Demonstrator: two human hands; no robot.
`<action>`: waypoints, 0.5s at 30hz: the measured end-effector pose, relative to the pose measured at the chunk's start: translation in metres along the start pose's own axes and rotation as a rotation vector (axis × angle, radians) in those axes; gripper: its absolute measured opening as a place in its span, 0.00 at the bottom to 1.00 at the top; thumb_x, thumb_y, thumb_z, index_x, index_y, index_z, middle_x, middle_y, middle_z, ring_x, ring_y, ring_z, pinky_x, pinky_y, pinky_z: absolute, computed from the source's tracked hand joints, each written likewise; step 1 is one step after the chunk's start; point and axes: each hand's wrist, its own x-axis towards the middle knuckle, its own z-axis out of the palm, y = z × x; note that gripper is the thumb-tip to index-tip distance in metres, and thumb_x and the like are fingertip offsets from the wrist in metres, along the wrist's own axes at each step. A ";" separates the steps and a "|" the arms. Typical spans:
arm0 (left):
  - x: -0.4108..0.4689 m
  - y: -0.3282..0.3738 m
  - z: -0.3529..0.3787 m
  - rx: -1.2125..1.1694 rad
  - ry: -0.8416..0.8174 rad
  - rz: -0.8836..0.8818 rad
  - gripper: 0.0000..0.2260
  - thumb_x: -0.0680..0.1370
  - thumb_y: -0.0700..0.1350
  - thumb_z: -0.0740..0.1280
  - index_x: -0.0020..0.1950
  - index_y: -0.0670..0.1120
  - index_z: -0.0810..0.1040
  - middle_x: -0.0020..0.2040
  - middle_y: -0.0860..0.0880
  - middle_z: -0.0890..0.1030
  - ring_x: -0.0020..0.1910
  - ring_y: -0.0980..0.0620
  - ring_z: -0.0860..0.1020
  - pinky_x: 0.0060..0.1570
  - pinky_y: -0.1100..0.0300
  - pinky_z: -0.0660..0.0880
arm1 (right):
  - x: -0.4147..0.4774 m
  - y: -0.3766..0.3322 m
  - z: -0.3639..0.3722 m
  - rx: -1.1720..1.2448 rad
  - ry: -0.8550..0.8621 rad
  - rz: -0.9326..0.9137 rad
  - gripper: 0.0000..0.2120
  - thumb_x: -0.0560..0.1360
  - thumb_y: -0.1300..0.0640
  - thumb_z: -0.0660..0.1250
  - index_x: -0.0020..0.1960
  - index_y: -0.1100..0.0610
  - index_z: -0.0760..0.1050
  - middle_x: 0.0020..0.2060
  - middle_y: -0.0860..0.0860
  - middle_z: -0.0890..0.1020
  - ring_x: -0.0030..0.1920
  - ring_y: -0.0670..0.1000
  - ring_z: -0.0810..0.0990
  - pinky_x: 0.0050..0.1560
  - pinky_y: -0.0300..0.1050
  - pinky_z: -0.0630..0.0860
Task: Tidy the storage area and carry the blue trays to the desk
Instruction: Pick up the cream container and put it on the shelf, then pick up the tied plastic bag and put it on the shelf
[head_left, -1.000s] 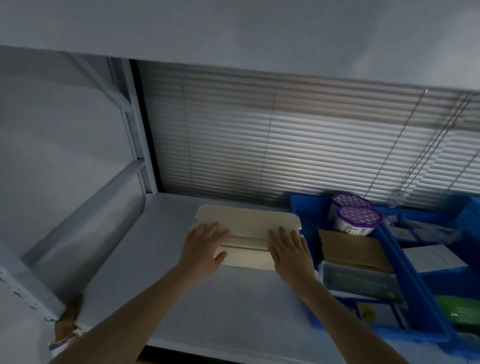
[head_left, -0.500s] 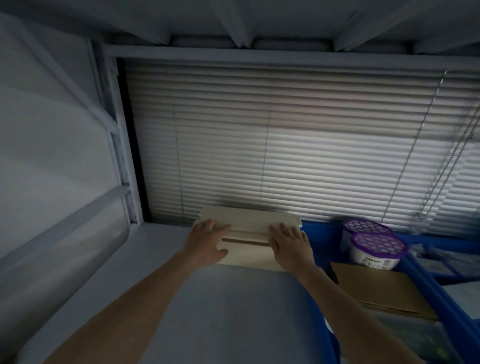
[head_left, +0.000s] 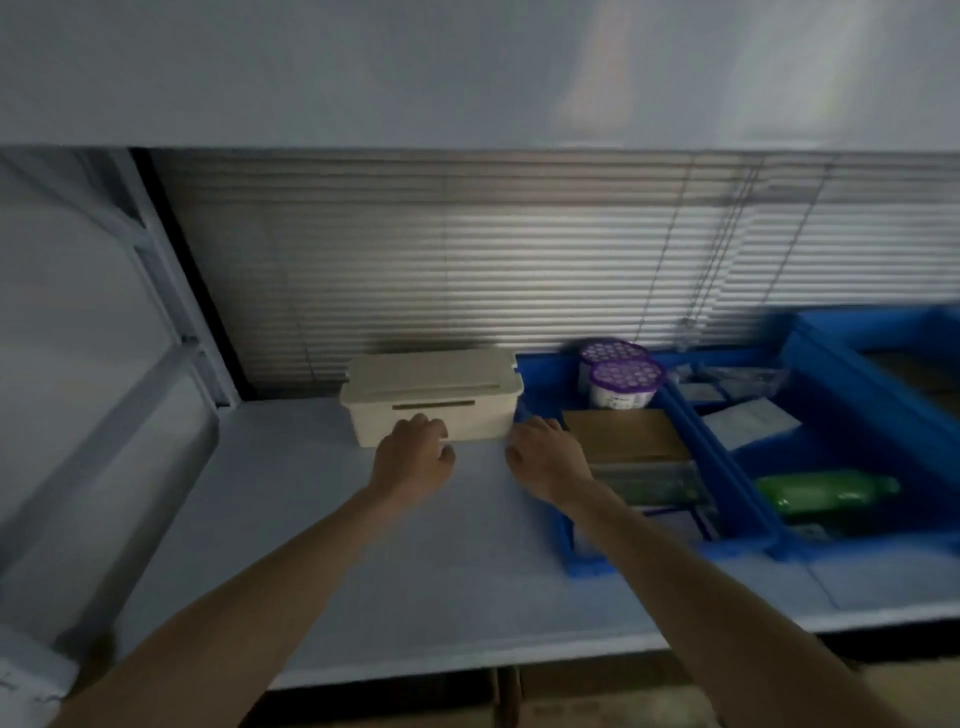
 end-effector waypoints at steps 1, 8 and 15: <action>-0.015 0.017 -0.004 -0.098 -0.016 -0.015 0.11 0.78 0.49 0.63 0.54 0.46 0.81 0.53 0.46 0.80 0.53 0.43 0.79 0.48 0.53 0.75 | -0.024 -0.003 -0.008 0.053 -0.012 0.041 0.12 0.80 0.55 0.56 0.52 0.59 0.76 0.54 0.57 0.80 0.55 0.59 0.78 0.48 0.50 0.74; -0.188 0.123 0.029 -0.600 -0.318 -0.003 0.11 0.76 0.48 0.65 0.37 0.45 0.78 0.34 0.47 0.82 0.36 0.49 0.81 0.39 0.53 0.76 | -0.250 0.036 0.007 0.574 -0.112 0.448 0.11 0.78 0.55 0.61 0.46 0.58 0.81 0.37 0.54 0.83 0.36 0.50 0.81 0.40 0.45 0.78; -0.371 0.157 0.188 -0.522 -0.873 -0.093 0.14 0.76 0.48 0.65 0.31 0.47 0.73 0.30 0.50 0.77 0.28 0.53 0.73 0.33 0.54 0.69 | -0.466 0.145 0.141 1.015 -0.322 1.165 0.10 0.78 0.65 0.62 0.42 0.64 0.80 0.24 0.52 0.78 0.17 0.46 0.71 0.20 0.35 0.65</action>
